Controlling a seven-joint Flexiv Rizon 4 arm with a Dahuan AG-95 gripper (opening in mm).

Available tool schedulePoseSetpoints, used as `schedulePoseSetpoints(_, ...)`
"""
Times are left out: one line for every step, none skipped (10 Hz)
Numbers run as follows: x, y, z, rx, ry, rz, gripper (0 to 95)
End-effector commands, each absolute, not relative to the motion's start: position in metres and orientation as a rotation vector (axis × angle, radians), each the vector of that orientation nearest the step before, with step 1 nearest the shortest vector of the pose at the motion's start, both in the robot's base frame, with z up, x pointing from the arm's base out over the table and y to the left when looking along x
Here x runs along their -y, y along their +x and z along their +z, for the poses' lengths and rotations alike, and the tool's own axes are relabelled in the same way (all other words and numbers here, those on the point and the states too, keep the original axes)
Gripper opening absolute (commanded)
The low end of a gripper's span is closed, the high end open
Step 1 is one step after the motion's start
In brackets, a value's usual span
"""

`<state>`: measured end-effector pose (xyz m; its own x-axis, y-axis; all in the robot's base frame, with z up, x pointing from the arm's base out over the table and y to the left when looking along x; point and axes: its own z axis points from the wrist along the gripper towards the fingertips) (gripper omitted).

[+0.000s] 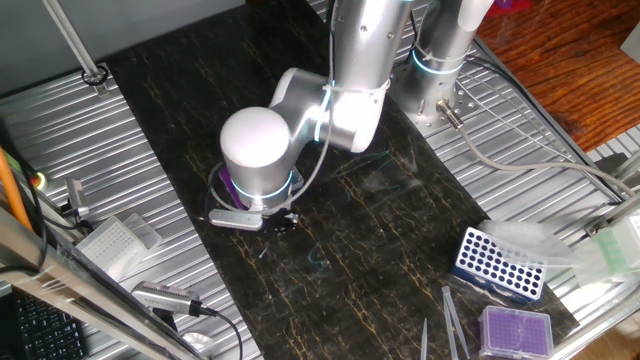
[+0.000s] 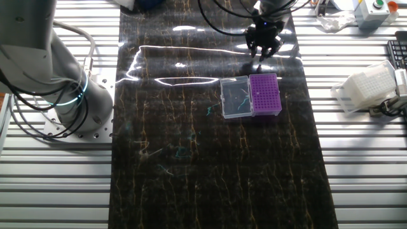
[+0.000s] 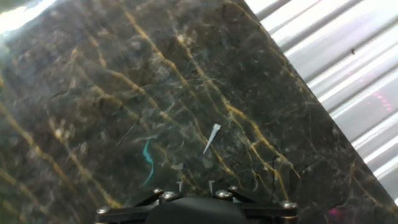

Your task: Insert a small pipette tip into the holder for small pipette tips

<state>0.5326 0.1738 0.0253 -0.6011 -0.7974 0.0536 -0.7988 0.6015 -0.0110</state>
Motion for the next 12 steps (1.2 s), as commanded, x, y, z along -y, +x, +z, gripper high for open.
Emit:
schedulePoseSetpoints(-0.183,0.538,0.029,2.86,1.077,0.005,19.0)
schedulePoseSetpoints(-0.19,0.541,0.033,2.883,0.981,0.005,19.0)
schedulePoseSetpoints(-0.195,0.543,0.035,2.897,0.925,0.005,19.0)
schedulePoseSetpoints(-0.198,0.546,0.036,2.903,0.898,0.006,19.0)
schedulePoseSetpoints(-0.201,0.551,0.036,2.911,0.873,0.006,19.0)
schedulePoseSetpoints(-0.201,0.556,0.039,2.913,0.867,0.006,19.0)
schedulePoseSetpoints(-0.201,0.56,0.04,2.915,0.866,0.008,19.0)
schedulePoseSetpoints(-0.201,0.564,0.042,2.923,0.873,0.015,19.0)
schedulePoseSetpoints(-0.202,0.567,0.042,2.952,0.881,0.028,19.0)
schedulePoseSetpoints(-0.202,0.572,0.044,2.974,0.878,0.037,19.0)
schedulePoseSetpoints(-0.203,0.574,0.044,2.982,0.874,0.042,19.0)
schedulePoseSetpoints(-0.204,0.576,0.044,2.991,0.867,0.047,19.0)
